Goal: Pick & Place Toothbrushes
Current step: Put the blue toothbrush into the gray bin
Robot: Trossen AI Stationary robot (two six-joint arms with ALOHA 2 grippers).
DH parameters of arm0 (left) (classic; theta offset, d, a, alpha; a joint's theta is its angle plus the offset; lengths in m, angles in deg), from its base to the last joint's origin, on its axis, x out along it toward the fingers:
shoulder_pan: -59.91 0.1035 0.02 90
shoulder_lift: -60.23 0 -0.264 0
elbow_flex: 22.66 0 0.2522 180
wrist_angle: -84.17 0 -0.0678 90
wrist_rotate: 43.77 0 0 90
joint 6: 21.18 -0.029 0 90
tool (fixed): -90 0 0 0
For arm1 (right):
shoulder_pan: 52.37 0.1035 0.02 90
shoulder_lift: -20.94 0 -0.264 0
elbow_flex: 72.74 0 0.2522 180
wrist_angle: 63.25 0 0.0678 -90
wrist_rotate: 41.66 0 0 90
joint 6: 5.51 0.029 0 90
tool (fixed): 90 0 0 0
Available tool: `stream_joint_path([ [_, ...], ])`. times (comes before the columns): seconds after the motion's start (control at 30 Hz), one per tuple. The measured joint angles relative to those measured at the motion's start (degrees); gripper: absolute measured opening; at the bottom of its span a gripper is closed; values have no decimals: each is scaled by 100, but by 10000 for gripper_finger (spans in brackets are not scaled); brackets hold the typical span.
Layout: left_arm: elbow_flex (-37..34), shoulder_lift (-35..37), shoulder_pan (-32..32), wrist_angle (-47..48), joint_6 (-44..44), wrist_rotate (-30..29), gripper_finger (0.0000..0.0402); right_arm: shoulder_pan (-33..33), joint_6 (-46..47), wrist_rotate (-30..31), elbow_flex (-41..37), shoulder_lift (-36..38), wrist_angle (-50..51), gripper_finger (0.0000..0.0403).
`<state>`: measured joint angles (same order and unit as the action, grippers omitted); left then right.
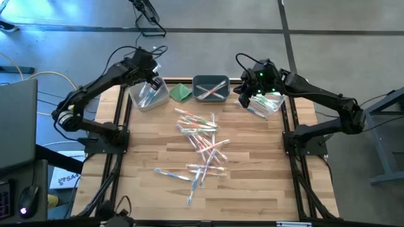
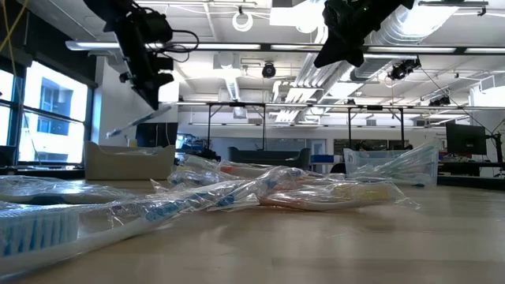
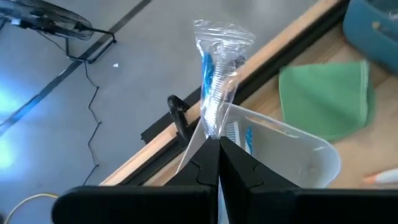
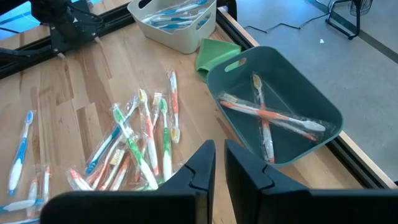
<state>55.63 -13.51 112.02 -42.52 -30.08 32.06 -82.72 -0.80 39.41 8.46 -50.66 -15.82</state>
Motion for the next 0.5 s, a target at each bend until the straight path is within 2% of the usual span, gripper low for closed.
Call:
stream_joint_path([
  [0.1, -90, -132, 0, -71, -119, 36, 0, 0, 0, 0, 0, 0, 0, 27],
  [0.3, -735, -149, 0, -376, -330, 65, 0, -1, 0, 0, 0, 0, 0, 27],
  [0.5, -1329, -144, 0, -1222, -423, 80, 0, -1, 0, 0, 0, 0, 0, 27],
])
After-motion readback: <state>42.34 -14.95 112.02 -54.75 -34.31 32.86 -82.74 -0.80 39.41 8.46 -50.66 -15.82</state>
